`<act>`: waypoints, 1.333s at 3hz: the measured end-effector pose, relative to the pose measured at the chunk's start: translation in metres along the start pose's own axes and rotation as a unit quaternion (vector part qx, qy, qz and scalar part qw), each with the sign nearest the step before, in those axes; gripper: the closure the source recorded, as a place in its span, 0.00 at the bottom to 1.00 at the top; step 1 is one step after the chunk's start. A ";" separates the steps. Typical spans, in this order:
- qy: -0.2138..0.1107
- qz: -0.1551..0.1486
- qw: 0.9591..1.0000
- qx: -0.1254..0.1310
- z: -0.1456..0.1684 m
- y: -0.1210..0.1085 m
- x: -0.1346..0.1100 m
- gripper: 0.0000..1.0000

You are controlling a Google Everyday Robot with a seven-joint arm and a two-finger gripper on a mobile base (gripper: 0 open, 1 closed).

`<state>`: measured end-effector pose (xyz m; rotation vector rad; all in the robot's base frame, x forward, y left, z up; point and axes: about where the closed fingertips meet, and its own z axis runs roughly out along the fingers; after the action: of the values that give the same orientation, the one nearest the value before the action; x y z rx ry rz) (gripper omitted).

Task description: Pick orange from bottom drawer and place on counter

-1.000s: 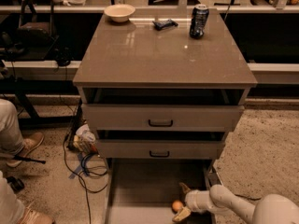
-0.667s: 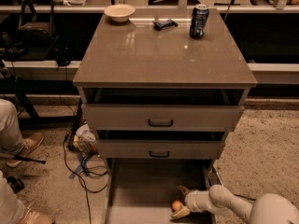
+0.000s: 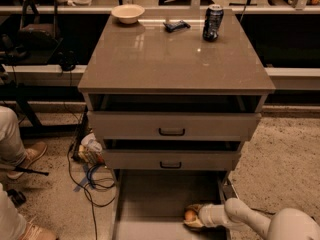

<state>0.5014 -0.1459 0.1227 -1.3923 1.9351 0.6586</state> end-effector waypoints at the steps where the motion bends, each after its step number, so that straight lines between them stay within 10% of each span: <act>1: -0.028 -0.012 1.000 0.006 -0.018 -0.002 -0.012 0.87; 3: -0.146 -0.089 0.985 0.038 -0.136 -0.007 -0.076 1.00; 4: -0.149 -0.089 0.984 0.032 -0.135 -0.003 -0.077 1.00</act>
Offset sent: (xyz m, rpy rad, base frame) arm -0.0041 -0.0545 0.1445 0.2504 -0.2739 0.0351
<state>0.4916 -0.1963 0.2693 -1.3241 1.5655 0.6702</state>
